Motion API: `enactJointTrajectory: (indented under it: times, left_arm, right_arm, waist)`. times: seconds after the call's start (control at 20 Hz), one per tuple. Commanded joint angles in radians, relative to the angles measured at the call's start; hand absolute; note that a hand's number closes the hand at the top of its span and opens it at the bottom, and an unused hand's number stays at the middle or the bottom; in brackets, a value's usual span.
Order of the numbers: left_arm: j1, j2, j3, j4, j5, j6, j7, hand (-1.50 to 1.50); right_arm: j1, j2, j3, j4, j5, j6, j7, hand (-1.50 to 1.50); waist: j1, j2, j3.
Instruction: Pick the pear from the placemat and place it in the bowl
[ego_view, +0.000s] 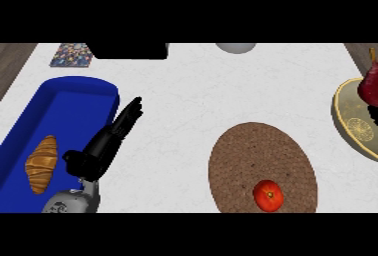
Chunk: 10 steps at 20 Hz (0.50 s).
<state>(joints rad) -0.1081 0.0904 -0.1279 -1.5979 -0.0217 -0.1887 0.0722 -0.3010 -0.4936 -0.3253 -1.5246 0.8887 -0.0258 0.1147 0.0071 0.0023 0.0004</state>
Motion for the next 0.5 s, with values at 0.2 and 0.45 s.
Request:
enactJointTrajectory:
  times: [0.2, 0.45]
  left_arm:
    - [-0.045, 0.009, 0.033, -0.002, 0.015, -0.007, 0.036, 0.00]
    - [-0.046, -0.040, -0.017, 0.036, -0.026, 0.021, 0.006, 0.00]
  right_arm:
    - [-0.092, -0.115, -0.023, 0.359, -0.014, 0.122, -0.078, 1.50]
    - [-0.203, -0.136, -0.069, 0.639, -0.106, 0.223, -0.156, -1.50]
  waist:
    - [0.005, 0.002, 0.000]
    - [0.019, 0.009, 0.001]
